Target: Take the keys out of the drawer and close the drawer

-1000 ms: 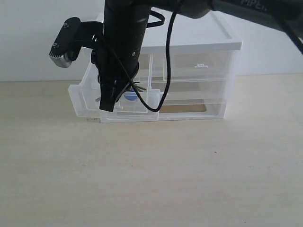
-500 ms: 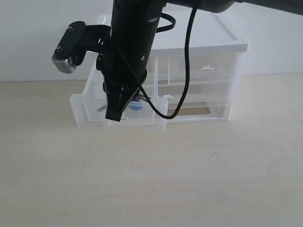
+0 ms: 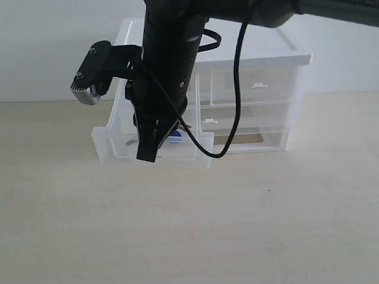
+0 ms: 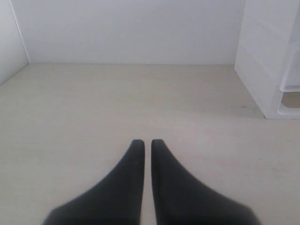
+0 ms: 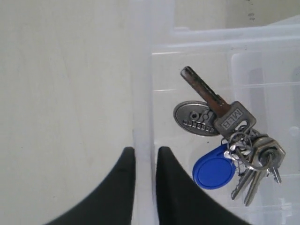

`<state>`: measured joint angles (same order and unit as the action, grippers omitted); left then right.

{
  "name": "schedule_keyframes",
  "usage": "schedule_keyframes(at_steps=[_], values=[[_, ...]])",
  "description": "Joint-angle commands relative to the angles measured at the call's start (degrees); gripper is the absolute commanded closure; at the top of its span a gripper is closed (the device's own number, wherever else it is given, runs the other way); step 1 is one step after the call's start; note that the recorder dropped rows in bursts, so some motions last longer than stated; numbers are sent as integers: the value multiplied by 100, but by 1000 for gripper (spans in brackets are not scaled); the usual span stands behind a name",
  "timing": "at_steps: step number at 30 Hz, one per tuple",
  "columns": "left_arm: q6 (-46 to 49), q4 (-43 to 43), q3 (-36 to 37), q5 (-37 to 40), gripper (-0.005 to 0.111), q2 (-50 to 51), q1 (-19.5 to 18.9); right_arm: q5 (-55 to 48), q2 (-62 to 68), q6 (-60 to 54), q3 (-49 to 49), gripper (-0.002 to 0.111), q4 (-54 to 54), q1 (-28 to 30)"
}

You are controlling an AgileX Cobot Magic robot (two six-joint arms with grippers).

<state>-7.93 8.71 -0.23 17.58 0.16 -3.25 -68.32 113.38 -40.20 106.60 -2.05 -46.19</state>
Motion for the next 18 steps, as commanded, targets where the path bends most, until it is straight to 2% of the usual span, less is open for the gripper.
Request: schedule_keyframes(at_steps=[1,3,5,6,16,17,18], values=[[9,-11,23,4,102,-16,-14,-165,-77,179,-77,77,205,34],[9,-11,23,4,102,-16,-14,-165,-77,179,-77,62,205,34],[9,-11,23,4,102,-16,-14,-165,-77,179,-77,55,249,34],[9,-11,23,4,102,-16,-14,-165,-77,179,-65,55,262,34],[9,-11,23,4,102,-16,-14,-165,-557,291,166,59,284,34],[9,-11,23,4,102,-16,-14,-6,-613,402,166,62,284,34],[9,-11,23,4,102,-16,-14,707,-698,660,166,78,344,34]])
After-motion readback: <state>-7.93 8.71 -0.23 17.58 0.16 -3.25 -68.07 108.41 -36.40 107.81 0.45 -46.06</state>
